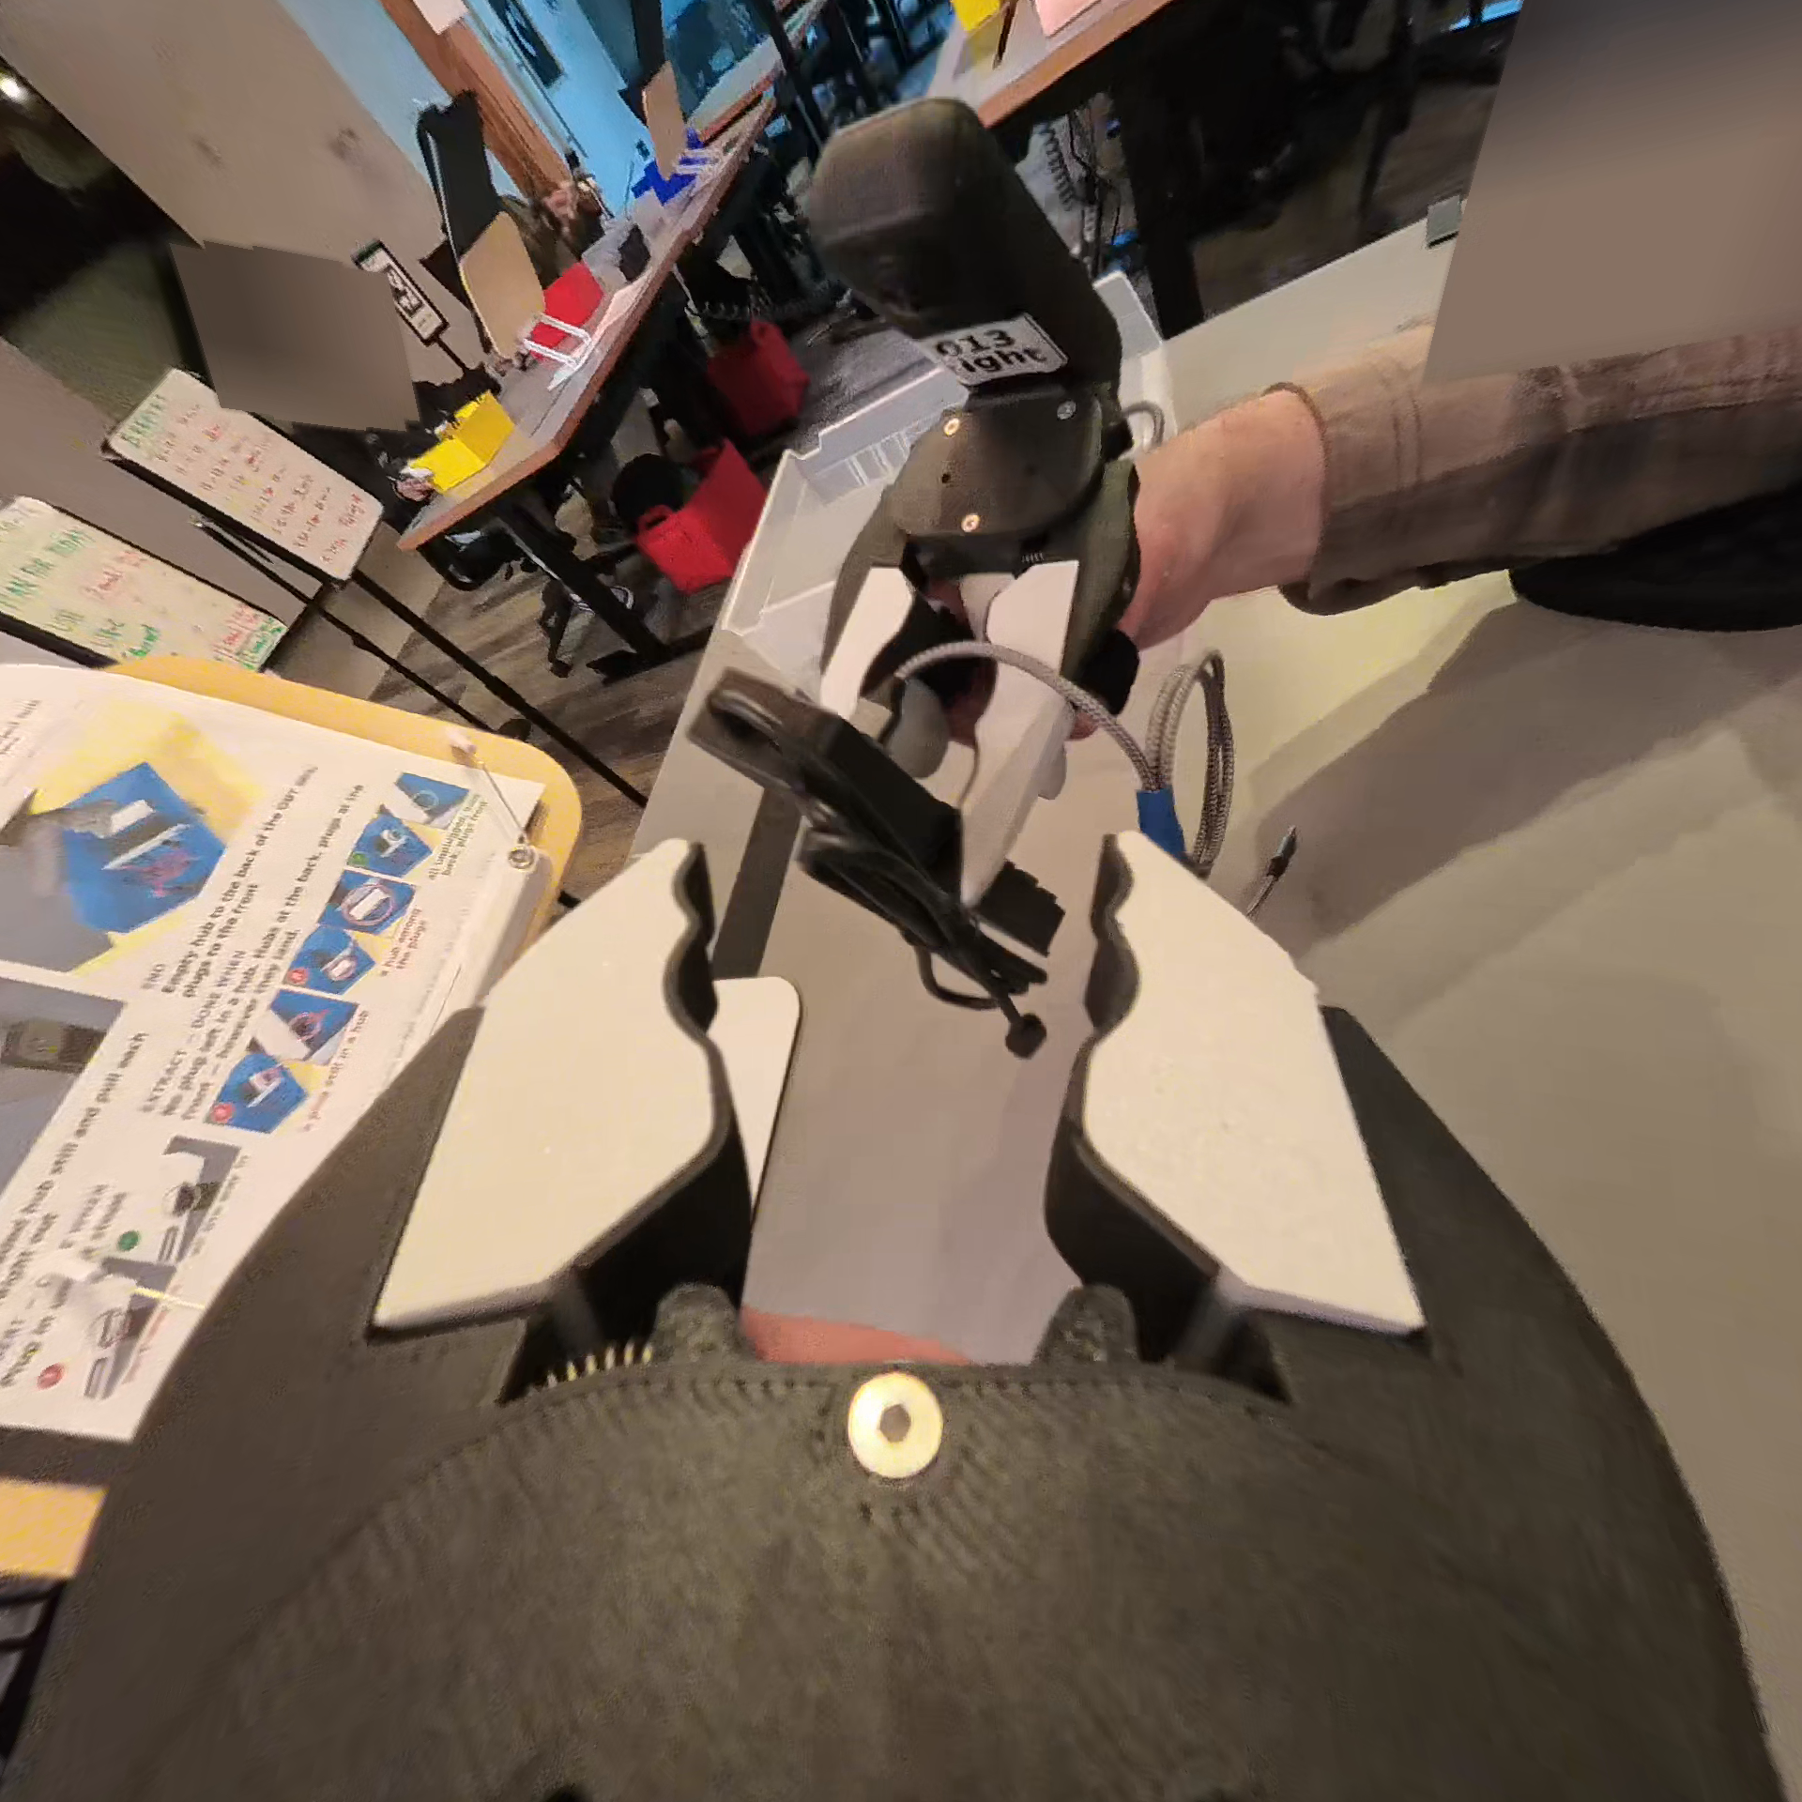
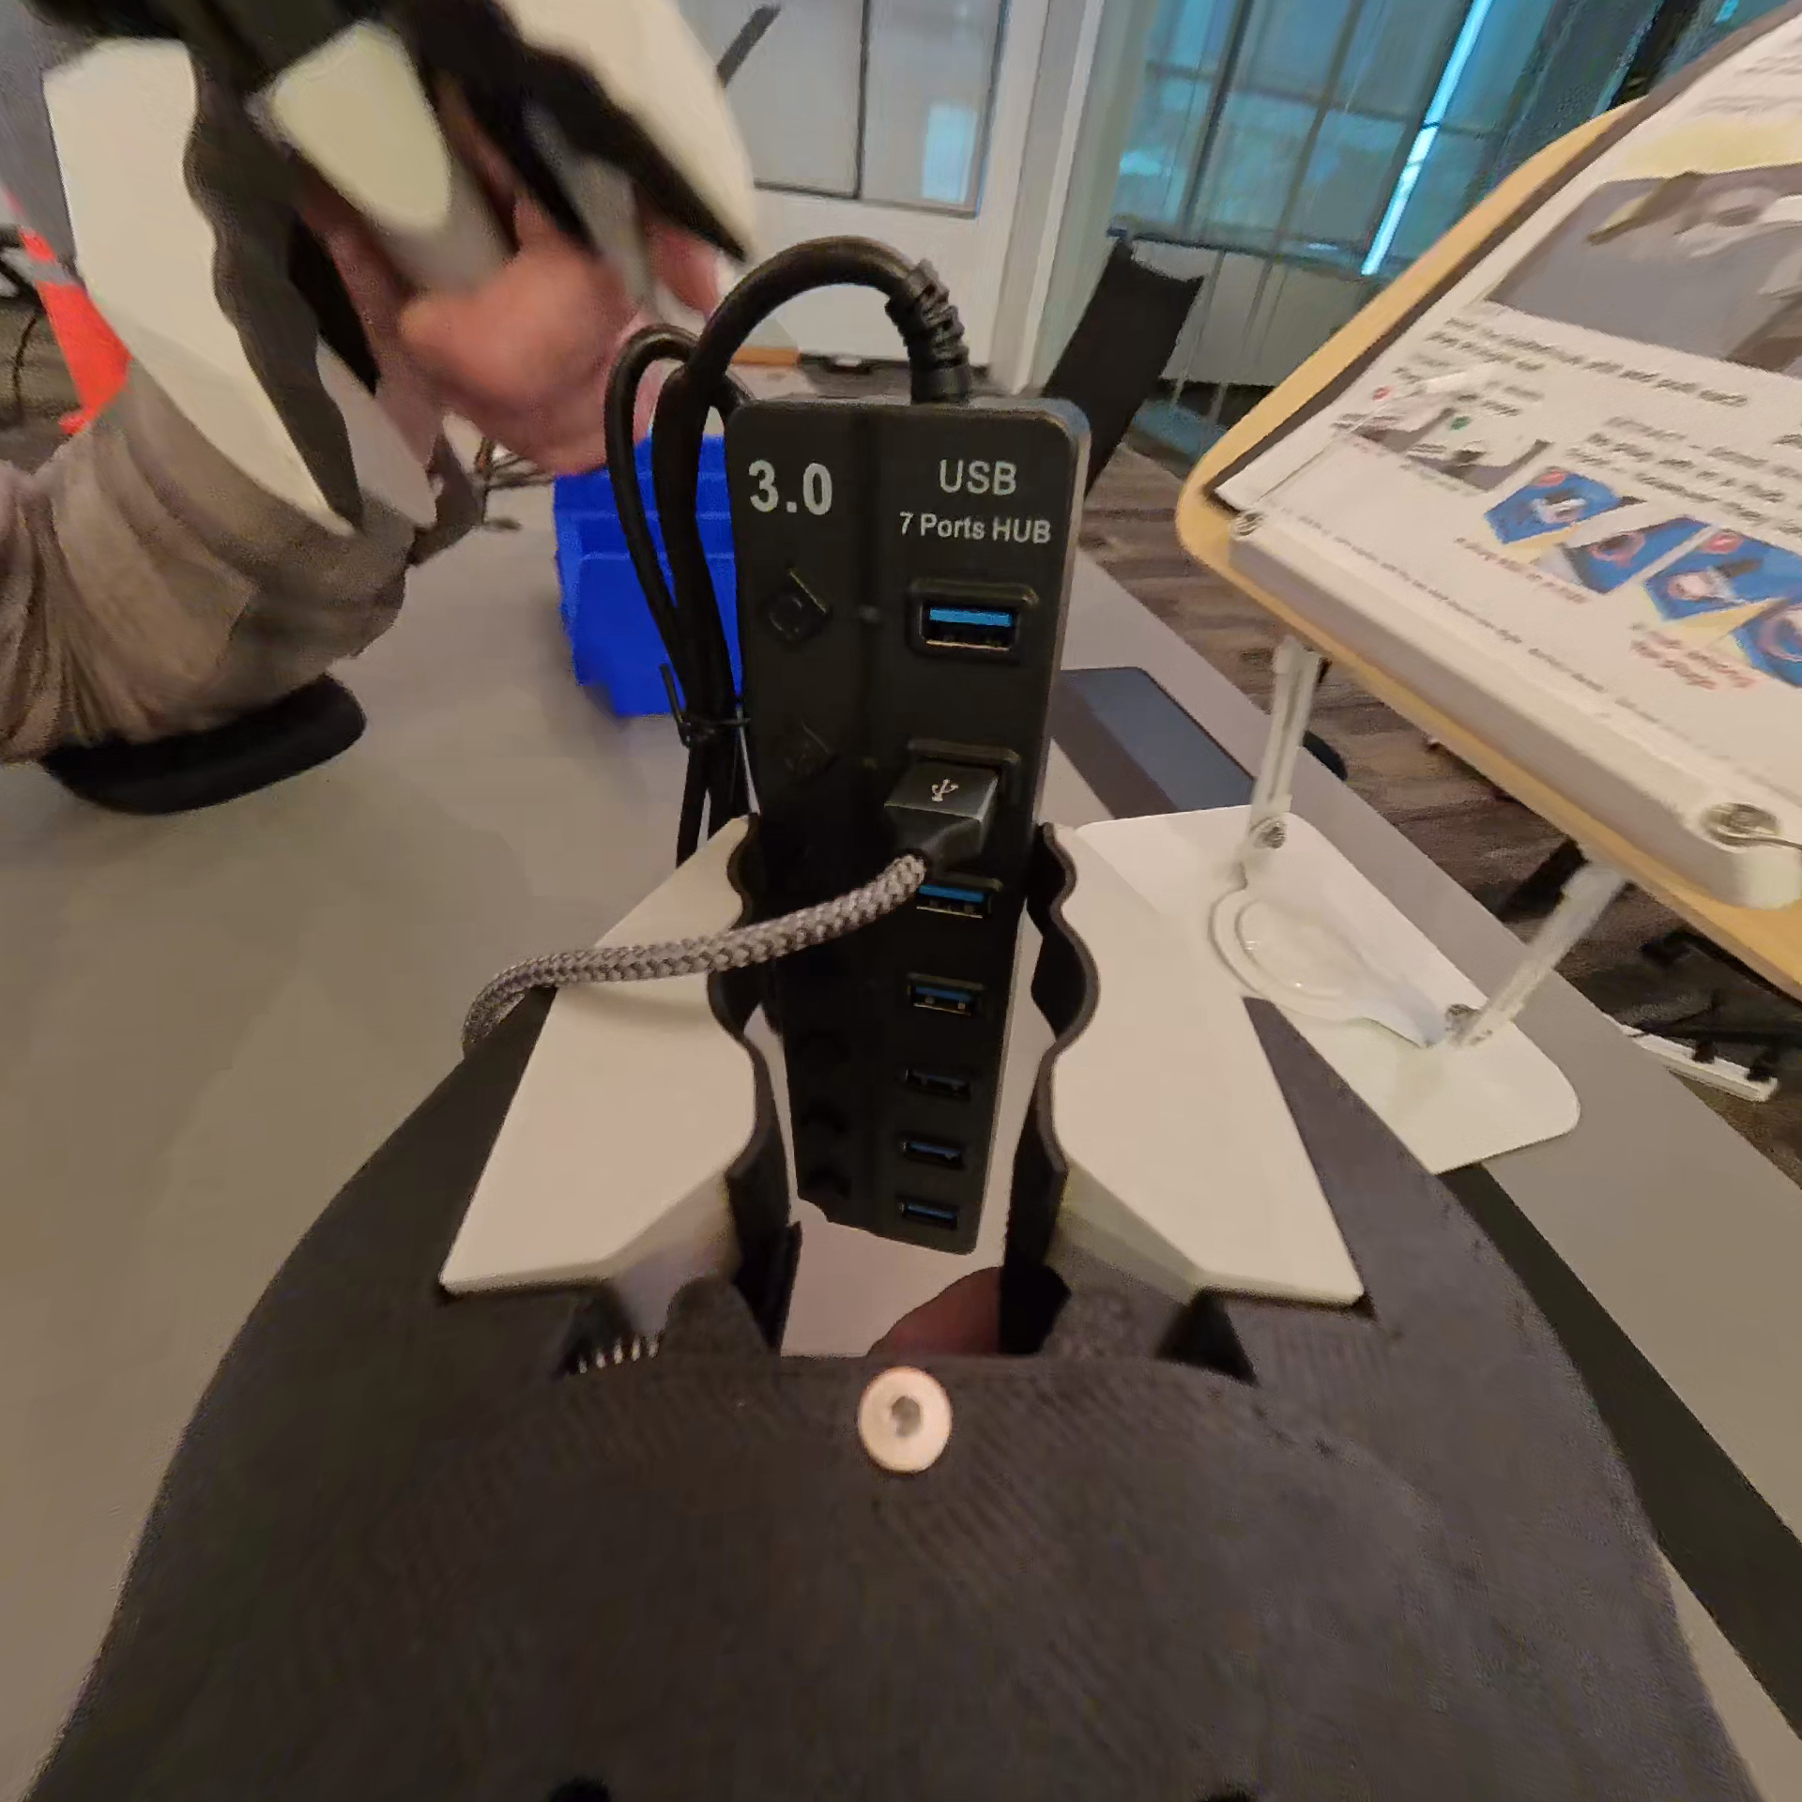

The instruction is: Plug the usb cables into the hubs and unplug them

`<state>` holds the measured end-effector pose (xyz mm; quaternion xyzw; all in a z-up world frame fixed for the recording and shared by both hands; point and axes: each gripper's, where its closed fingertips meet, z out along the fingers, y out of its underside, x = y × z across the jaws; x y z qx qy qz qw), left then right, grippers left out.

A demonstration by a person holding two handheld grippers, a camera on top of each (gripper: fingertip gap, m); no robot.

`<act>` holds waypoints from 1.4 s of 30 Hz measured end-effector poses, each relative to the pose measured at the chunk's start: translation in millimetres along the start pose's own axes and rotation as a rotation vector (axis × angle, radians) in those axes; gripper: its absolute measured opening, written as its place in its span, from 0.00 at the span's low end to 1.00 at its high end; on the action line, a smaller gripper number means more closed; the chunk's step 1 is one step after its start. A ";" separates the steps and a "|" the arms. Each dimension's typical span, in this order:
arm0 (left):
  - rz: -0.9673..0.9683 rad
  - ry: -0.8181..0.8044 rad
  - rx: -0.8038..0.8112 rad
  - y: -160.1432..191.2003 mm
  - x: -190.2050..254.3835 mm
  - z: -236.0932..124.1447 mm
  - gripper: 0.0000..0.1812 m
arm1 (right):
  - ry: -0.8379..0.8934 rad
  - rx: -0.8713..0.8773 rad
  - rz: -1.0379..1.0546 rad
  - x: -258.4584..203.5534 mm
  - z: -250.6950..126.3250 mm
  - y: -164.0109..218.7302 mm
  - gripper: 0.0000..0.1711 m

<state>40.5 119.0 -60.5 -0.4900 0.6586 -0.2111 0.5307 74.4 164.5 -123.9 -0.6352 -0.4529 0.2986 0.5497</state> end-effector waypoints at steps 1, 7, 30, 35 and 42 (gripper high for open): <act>0.014 -0.019 -0.009 -0.8 -1.6 -1.7 0.44 | -0.019 -0.018 -0.010 -5.1 2.8 2.6 0.30; 0.128 -0.013 -0.132 13.6 14.2 11.0 0.54 | -0.085 -0.180 -0.159 -34.3 18.3 23.8 0.30; 0.284 0.199 -0.446 87.3 57.1 37.4 0.43 | -0.072 -0.426 -0.440 -59.7 30.4 50.6 0.30; 0.314 0.182 -0.448 90.6 55.5 42.4 0.42 | -0.042 -0.471 -0.461 -56.9 30.6 55.1 0.30; 0.340 0.165 -0.376 84.8 50.0 45.4 0.38 | -0.022 -0.473 -0.465 -53.2 27.5 52.1 0.30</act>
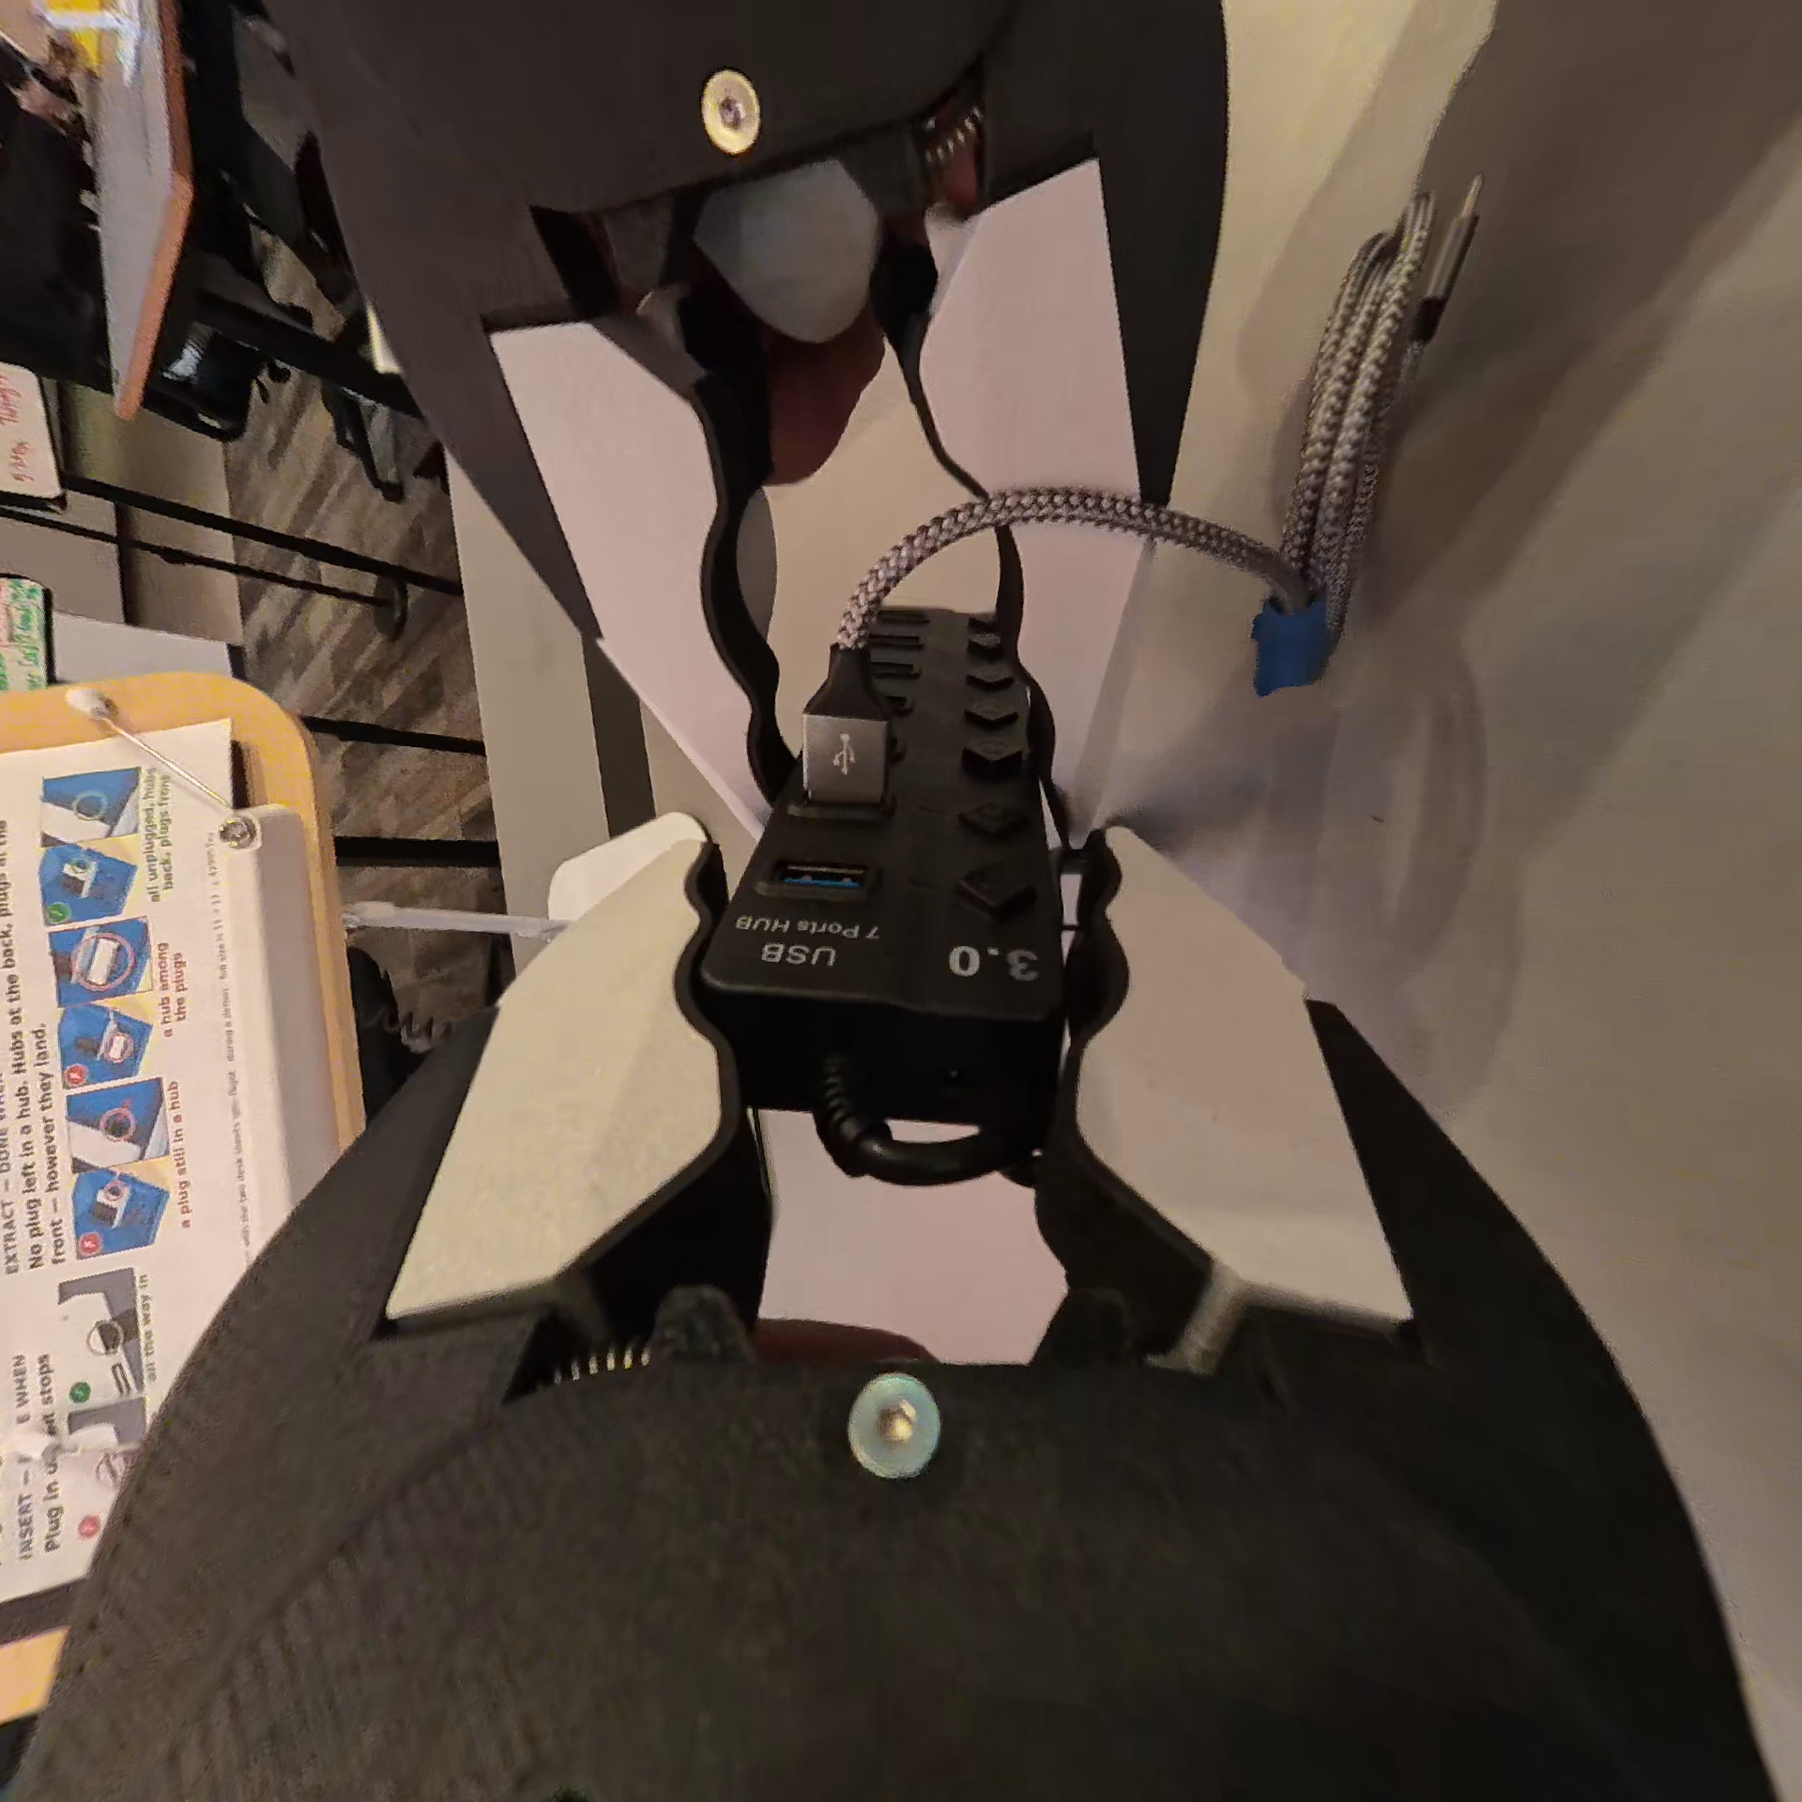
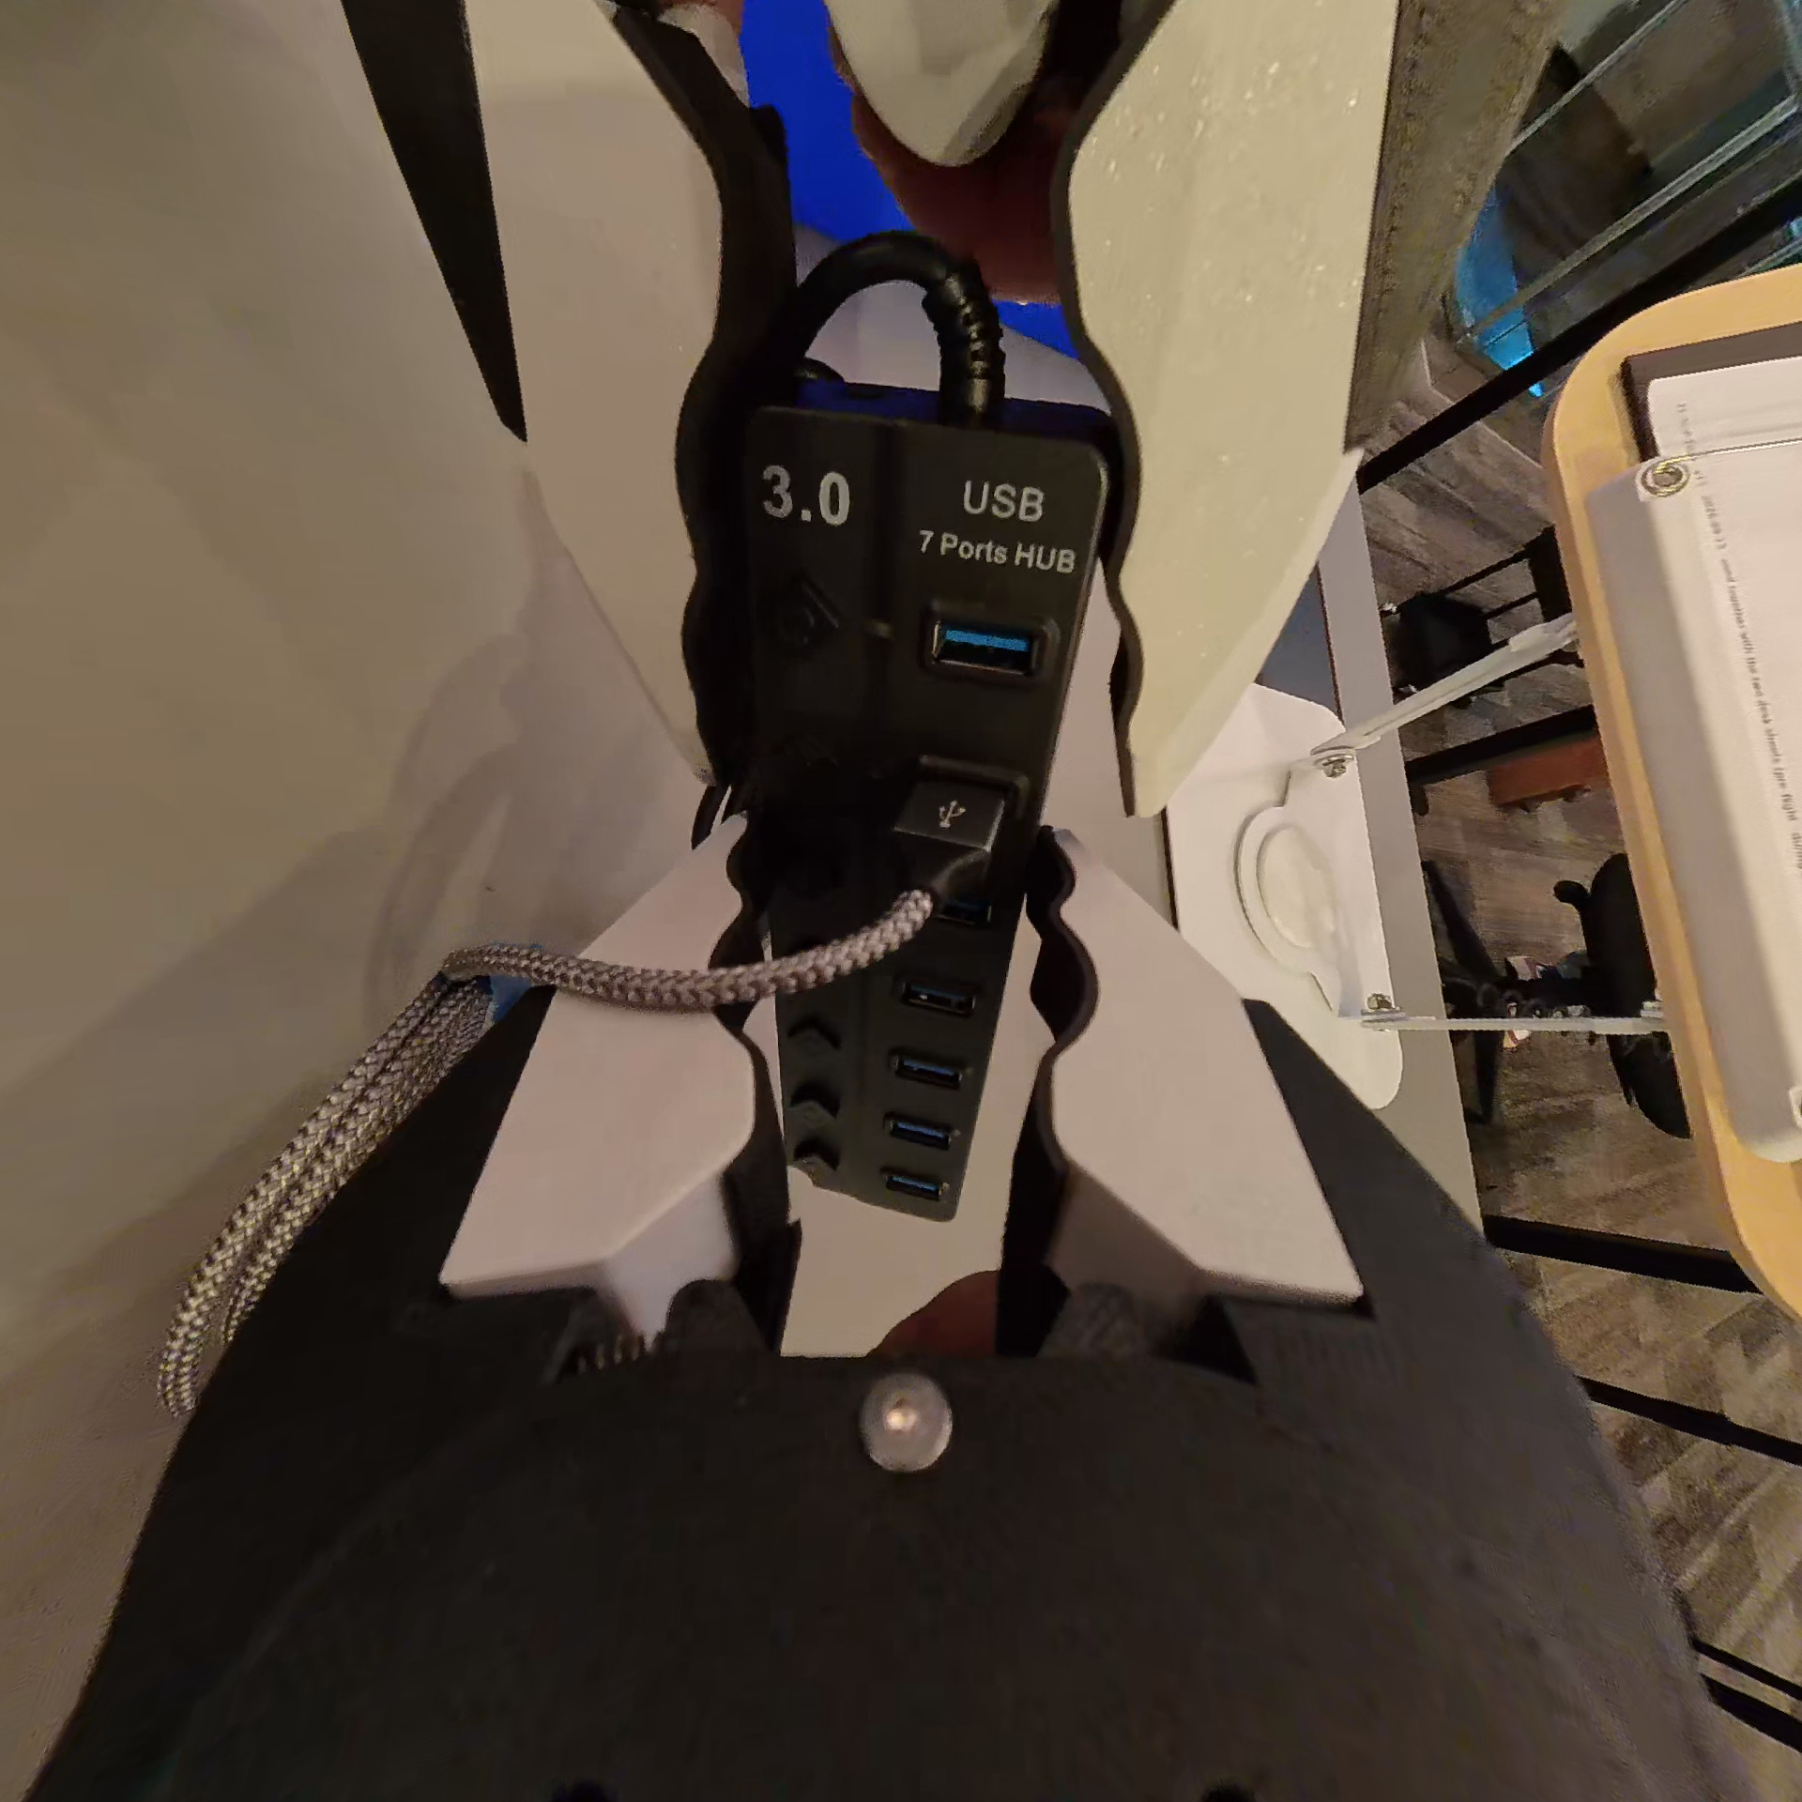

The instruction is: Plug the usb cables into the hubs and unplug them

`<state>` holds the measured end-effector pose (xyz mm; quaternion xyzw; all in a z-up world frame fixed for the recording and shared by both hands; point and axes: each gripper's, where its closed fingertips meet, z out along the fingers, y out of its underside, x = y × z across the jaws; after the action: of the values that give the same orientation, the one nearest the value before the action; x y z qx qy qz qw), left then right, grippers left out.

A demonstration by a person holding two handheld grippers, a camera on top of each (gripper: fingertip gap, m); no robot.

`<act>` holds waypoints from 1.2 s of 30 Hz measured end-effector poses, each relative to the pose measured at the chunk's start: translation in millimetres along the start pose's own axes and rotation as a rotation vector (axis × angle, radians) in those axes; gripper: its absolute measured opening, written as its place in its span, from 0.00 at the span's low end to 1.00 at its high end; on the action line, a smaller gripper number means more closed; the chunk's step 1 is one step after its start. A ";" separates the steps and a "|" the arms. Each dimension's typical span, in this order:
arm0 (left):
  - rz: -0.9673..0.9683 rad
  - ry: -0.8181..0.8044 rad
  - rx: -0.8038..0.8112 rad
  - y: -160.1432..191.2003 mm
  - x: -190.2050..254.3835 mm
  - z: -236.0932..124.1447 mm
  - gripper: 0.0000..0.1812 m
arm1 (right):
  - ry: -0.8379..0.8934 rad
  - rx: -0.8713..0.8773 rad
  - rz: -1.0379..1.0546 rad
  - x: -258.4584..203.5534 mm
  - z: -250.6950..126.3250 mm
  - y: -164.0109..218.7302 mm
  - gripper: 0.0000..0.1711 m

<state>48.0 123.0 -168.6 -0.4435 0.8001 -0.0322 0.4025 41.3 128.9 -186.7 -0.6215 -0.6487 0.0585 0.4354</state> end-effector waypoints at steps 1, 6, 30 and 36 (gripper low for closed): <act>-0.005 -0.003 0.018 -1.3 -1.2 0.0 0.38 | 0.003 0.000 0.001 1.0 -0.9 0.0 0.30; -0.020 -0.008 0.055 -2.3 -4.0 1.4 0.37 | 0.011 -0.015 0.000 2.9 -2.3 2.1 0.30; 0.062 -0.072 0.076 1.2 -9.5 6.7 0.44 | 0.039 -0.058 0.019 4.7 -5.5 -0.7 0.30; 0.053 -0.059 0.098 2.0 -8.8 6.5 0.43 | 0.029 -0.046 0.028 4.7 -4.8 -0.9 0.30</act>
<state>53.6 132.7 -168.3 -0.4027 0.7969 -0.0475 0.4478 44.4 130.5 -180.9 -0.6411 -0.6347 0.0409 0.4295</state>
